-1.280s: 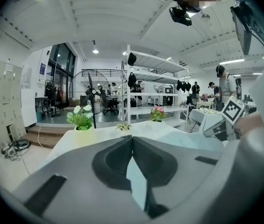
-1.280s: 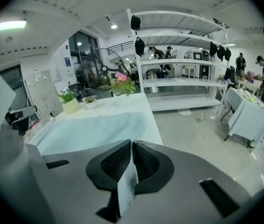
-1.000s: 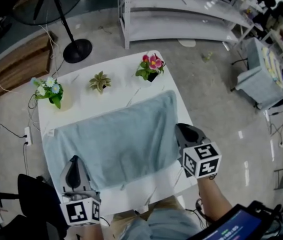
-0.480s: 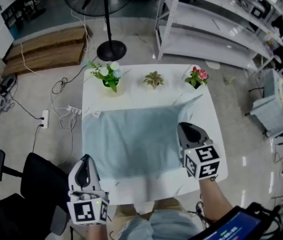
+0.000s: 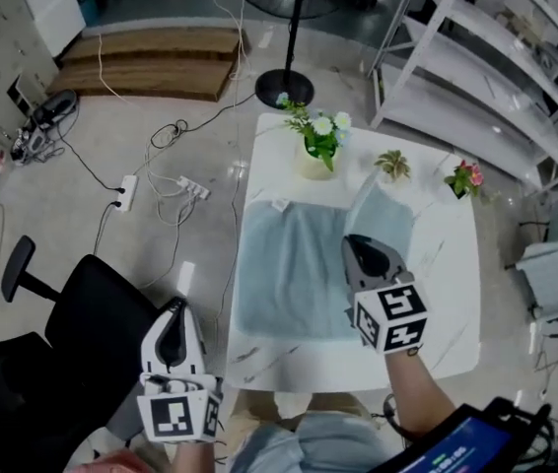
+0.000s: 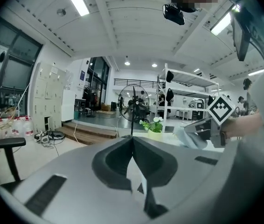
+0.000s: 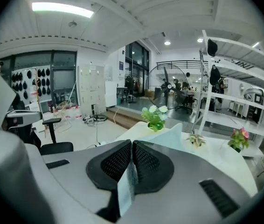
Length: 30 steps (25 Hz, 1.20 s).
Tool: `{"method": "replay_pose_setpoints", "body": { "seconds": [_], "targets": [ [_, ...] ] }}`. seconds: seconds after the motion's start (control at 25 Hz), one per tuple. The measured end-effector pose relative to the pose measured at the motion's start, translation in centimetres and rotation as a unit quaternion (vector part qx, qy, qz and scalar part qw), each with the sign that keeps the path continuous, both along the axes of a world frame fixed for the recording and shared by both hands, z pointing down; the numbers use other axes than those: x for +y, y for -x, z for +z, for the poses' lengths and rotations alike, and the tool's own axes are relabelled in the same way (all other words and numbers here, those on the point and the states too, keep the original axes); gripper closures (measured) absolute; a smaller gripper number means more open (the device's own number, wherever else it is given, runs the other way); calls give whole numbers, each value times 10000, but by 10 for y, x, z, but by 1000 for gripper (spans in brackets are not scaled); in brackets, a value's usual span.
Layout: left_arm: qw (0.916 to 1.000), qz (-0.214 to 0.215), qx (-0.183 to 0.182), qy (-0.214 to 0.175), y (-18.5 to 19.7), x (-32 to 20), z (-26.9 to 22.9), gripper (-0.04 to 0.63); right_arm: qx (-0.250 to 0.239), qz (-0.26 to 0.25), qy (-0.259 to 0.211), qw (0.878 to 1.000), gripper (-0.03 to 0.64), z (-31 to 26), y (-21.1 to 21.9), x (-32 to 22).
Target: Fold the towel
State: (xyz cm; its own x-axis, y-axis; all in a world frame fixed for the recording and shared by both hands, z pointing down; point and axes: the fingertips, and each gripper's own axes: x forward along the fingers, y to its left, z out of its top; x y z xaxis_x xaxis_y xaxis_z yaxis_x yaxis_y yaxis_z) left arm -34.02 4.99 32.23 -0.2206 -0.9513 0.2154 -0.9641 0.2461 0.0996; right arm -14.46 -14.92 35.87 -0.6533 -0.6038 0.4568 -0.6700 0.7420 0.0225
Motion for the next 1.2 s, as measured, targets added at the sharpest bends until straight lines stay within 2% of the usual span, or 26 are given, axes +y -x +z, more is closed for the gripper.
{"method": "replay_pose_setpoints", "body": {
  "seconds": [0.24,0.44,0.6,0.68,0.76,0.8,0.84,1.0,1.08,1.2],
  "targets": [
    [9986,-466,194,152,46,39,22,588,48,-682,177,9975,584,40,102,40],
    [9960,-743,384,329,65,60,47,588,351,-1133,331,9924,584,79,146,65],
    [9951,-752,504,391,67,65,60,588,643,-1298,515,9881,583,112,156,77],
    [9944,-773,587,416,68,66,66,588,821,-1459,771,9829,572,133,159,86],
    [9937,-758,685,452,68,65,73,588,978,-1736,1028,9746,498,151,165,99],
    [9937,-723,709,484,67,64,76,588,1023,-1888,1074,9707,434,153,168,105],
    [9938,-688,713,511,66,62,78,588,1012,-2032,1089,9678,410,150,171,112],
    [9951,-521,705,462,59,51,75,588,391,-2427,1256,9611,400,91,173,132],
    [9961,-398,660,433,55,44,67,588,182,-2612,1134,9584,400,58,162,133],
    [9966,-183,731,338,44,35,60,588,332,-2886,806,9535,402,44,130,124]
  ]
}}
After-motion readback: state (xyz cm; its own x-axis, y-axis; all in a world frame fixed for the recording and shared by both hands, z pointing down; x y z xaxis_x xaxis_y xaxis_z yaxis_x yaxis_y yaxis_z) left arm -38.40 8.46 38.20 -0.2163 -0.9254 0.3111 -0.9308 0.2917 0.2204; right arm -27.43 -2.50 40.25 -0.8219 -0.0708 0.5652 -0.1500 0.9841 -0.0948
